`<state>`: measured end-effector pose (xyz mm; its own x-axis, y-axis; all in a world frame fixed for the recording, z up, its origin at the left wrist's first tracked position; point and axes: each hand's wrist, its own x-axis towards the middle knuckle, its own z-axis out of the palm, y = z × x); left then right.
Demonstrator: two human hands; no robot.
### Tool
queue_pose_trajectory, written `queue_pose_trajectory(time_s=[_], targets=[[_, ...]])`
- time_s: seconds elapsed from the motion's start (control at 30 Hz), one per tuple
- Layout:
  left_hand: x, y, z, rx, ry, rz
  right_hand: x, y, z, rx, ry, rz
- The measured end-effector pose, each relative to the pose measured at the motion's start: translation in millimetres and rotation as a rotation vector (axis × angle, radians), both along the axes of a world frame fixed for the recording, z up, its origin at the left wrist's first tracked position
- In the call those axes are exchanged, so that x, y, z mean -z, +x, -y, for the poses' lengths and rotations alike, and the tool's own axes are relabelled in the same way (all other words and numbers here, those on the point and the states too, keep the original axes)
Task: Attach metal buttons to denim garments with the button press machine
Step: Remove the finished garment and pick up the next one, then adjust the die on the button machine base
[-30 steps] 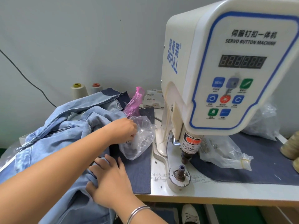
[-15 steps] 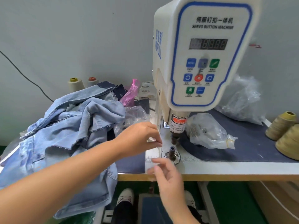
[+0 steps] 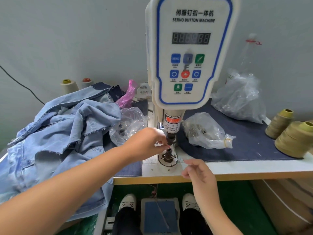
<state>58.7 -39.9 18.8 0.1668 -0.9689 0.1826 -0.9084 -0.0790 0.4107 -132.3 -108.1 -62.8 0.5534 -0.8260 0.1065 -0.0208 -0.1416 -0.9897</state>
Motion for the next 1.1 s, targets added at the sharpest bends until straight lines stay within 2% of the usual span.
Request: queue_pose_trajectory(time_s=[0.13,0.7,0.9,1.0,1.1], targets=[[-4.6,-3.9,1.7,-0.033,0.038,0.074,13.9,-11.6,1.4,-0.005,0.033,0.015],[-9.1,-8.0,7.2,-0.163,0.080,-0.077,47.1,-42.9,4.4,-0.037,0.089,-0.020],[-15.1,-11.3,8.3,-0.144,0.148,0.026,53.1,-49.9,3.0,-0.014,0.105,-0.061],[-16.1,-13.0,9.2,-0.158,0.171,0.039,42.3,-41.0,-3.0,-0.014,-0.025,-0.090],[-17.8,-13.6,9.1,-0.165,0.172,0.038,17.1,-15.3,-4.7,-0.076,-0.382,-0.088]])
